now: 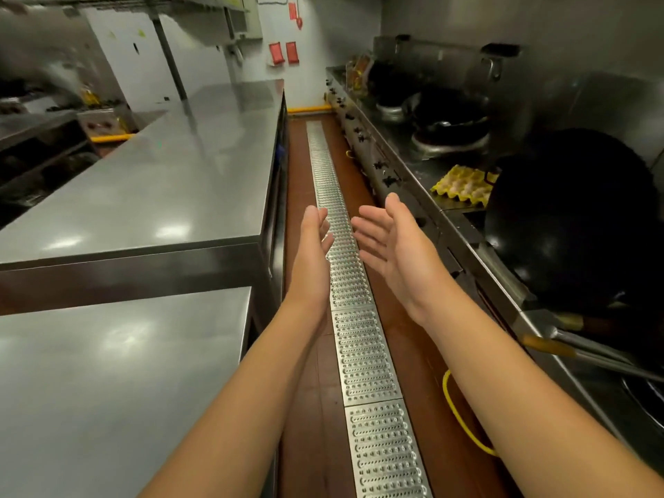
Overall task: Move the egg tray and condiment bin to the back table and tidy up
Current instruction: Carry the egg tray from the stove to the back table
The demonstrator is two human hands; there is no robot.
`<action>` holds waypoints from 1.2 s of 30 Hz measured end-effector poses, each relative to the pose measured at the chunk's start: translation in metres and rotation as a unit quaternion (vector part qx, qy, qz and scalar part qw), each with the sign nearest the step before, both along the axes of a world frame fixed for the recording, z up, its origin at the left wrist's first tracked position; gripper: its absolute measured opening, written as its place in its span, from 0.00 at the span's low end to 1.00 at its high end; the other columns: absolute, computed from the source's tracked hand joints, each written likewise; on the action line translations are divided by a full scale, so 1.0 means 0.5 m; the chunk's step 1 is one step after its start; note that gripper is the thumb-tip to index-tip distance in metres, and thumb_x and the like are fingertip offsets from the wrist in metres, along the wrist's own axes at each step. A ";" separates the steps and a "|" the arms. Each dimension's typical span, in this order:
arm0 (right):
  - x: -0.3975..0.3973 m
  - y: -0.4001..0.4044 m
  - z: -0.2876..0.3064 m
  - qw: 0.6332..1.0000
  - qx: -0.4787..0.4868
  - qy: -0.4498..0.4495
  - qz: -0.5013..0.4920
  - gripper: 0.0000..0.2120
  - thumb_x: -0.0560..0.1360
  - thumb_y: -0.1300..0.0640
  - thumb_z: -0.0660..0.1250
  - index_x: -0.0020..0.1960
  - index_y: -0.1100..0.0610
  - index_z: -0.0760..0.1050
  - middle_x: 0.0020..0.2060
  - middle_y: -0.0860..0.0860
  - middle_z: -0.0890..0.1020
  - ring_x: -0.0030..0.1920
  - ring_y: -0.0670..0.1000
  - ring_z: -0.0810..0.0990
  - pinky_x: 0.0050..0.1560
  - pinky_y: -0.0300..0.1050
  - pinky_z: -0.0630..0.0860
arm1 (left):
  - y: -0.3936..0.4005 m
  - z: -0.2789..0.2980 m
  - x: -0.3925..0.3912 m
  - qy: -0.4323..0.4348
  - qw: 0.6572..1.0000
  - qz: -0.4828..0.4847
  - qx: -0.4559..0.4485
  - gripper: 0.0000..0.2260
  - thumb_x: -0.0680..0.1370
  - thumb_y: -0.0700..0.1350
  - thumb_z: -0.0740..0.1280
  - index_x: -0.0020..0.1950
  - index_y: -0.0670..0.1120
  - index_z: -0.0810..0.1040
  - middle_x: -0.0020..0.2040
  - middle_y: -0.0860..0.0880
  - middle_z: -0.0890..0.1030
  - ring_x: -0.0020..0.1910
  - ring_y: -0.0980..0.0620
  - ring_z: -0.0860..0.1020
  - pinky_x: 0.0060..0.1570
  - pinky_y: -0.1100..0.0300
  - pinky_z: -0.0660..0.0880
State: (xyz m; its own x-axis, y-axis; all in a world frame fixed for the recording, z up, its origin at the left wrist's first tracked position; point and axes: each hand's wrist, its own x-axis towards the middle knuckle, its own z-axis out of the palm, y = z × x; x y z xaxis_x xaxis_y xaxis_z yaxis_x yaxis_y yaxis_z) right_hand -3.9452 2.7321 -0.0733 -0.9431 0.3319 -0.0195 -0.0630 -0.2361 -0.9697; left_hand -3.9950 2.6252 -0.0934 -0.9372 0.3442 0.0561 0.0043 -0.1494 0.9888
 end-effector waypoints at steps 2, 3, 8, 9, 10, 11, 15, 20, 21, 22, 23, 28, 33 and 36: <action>-0.032 0.027 0.004 1.000 0.003 0.002 -0.016 0.28 0.81 0.37 0.51 0.72 0.52 0.71 0.66 0.49 0.78 0.66 0.46 0.75 0.71 0.51 0.68 | 0.024 0.000 -0.043 -0.002 1.000 -0.007 0.000 0.26 0.81 0.65 0.48 0.75 0.57 0.66 0.72 0.57 0.70 0.68 0.60 0.70 0.62 0.61 0.64; -0.047 0.041 0.005 1.000 0.005 0.003 -0.024 0.28 0.81 0.37 0.51 0.72 0.52 0.70 0.67 0.49 0.77 0.66 0.46 0.75 0.71 0.51 0.68 | 0.036 0.001 -0.060 -0.001 1.000 -0.011 -0.004 0.26 0.81 0.65 0.48 0.75 0.57 0.66 0.74 0.56 0.69 0.70 0.58 0.69 0.67 0.57 0.62; -0.136 0.129 0.000 0.998 -0.018 0.004 -0.052 0.28 0.82 0.38 0.50 0.74 0.54 0.69 0.68 0.50 0.76 0.67 0.47 0.74 0.69 0.48 0.69 | 0.121 0.001 -0.167 0.000 0.999 -0.037 -0.013 0.27 0.81 0.66 0.48 0.76 0.56 0.65 0.75 0.55 0.68 0.71 0.58 0.68 0.72 0.52 0.59; -0.158 0.152 -0.003 0.998 -0.021 0.004 -0.053 0.28 0.82 0.39 0.50 0.74 0.54 0.68 0.69 0.51 0.76 0.68 0.47 0.74 0.70 0.48 0.69 | 0.145 0.000 -0.192 -0.001 0.999 -0.039 -0.015 0.27 0.81 0.66 0.48 0.76 0.56 0.65 0.75 0.55 0.68 0.71 0.58 0.68 0.73 0.52 0.59; -0.175 0.171 -0.005 0.998 -0.023 0.003 -0.055 0.28 0.82 0.39 0.50 0.74 0.55 0.67 0.69 0.51 0.76 0.68 0.47 0.74 0.70 0.48 0.68 | 0.165 0.000 -0.212 -0.002 0.999 -0.041 -0.016 0.27 0.81 0.66 0.48 0.76 0.56 0.65 0.74 0.55 0.69 0.71 0.58 0.69 0.73 0.51 0.59; -0.196 0.193 -0.007 0.998 -0.028 0.000 -0.056 0.28 0.82 0.39 0.50 0.75 0.55 0.67 0.69 0.51 0.75 0.69 0.48 0.73 0.71 0.49 0.68 | 0.188 0.000 -0.234 -0.005 0.999 -0.043 -0.021 0.27 0.81 0.66 0.48 0.76 0.56 0.65 0.74 0.54 0.69 0.70 0.58 0.69 0.73 0.51 0.59; -0.289 0.276 -0.012 0.998 -0.027 -0.016 -0.051 0.28 0.82 0.40 0.50 0.74 0.55 0.68 0.69 0.51 0.75 0.69 0.48 0.73 0.71 0.49 0.67 | 0.269 -0.002 -0.321 -0.003 0.998 -0.043 -0.038 0.26 0.81 0.66 0.48 0.74 0.56 0.67 0.73 0.54 0.70 0.69 0.57 0.70 0.72 0.51 0.61; -0.415 0.348 -0.036 0.999 -0.025 -0.025 -0.040 0.28 0.82 0.39 0.50 0.74 0.55 0.68 0.69 0.51 0.76 0.68 0.48 0.73 0.71 0.50 0.67 | 0.330 -0.015 -0.439 -0.019 0.999 -0.018 -0.036 0.25 0.81 0.66 0.49 0.73 0.58 0.68 0.70 0.58 0.71 0.68 0.60 0.71 0.65 0.57 0.63; -0.442 0.357 -0.043 0.999 -0.027 -0.025 -0.035 0.28 0.82 0.39 0.50 0.74 0.55 0.69 0.68 0.50 0.77 0.68 0.47 0.74 0.71 0.50 0.67 | 0.336 -0.021 -0.461 -0.024 0.999 -0.015 -0.039 0.25 0.81 0.66 0.49 0.74 0.58 0.67 0.69 0.59 0.71 0.67 0.60 0.71 0.63 0.59 0.63; -0.459 0.363 -0.049 0.999 -0.030 -0.025 -0.034 0.28 0.82 0.39 0.50 0.73 0.54 0.69 0.68 0.50 0.77 0.67 0.47 0.74 0.71 0.51 0.67 | 0.339 -0.025 -0.475 -0.026 0.999 -0.017 -0.041 0.25 0.80 0.66 0.49 0.74 0.59 0.67 0.68 0.60 0.72 0.67 0.61 0.71 0.61 0.61 0.64; -0.491 0.369 -0.055 0.999 -0.032 -0.026 -0.027 0.28 0.82 0.38 0.50 0.72 0.54 0.70 0.67 0.49 0.78 0.67 0.46 0.74 0.71 0.51 0.67 | 0.341 -0.030 -0.500 -0.031 0.998 -0.017 -0.042 0.25 0.80 0.67 0.50 0.73 0.60 0.68 0.65 0.63 0.73 0.65 0.63 0.72 0.57 0.64 0.66; -0.641 0.387 -0.070 0.999 -0.011 -0.032 -0.012 0.27 0.81 0.36 0.51 0.71 0.51 0.72 0.65 0.47 0.79 0.66 0.44 0.75 0.70 0.49 0.68 | 0.354 -0.041 -0.649 -0.034 0.998 0.001 -0.049 0.21 0.79 0.69 0.49 0.66 0.65 0.71 0.49 0.75 0.76 0.52 0.76 0.74 0.46 0.70 0.66; -0.785 0.401 -0.065 0.998 0.003 -0.040 -0.042 0.27 0.82 0.39 0.51 0.72 0.53 0.70 0.67 0.49 0.77 0.66 0.45 0.75 0.70 0.48 0.68 | 0.371 -0.053 -0.808 -0.033 0.998 -0.017 -0.042 0.31 0.74 0.71 0.50 0.74 0.60 0.67 0.71 0.62 0.70 0.68 0.62 0.68 0.68 0.55 0.61; -0.865 0.409 -0.056 0.997 0.002 -0.043 -0.064 0.26 0.82 0.39 0.52 0.72 0.52 0.71 0.65 0.47 0.79 0.60 0.41 0.77 0.65 0.44 0.71 | 0.387 -0.050 -0.896 -0.041 0.998 -0.040 -0.038 0.31 0.76 0.71 0.49 0.75 0.58 0.66 0.75 0.57 0.68 0.72 0.58 0.67 0.75 0.46 0.57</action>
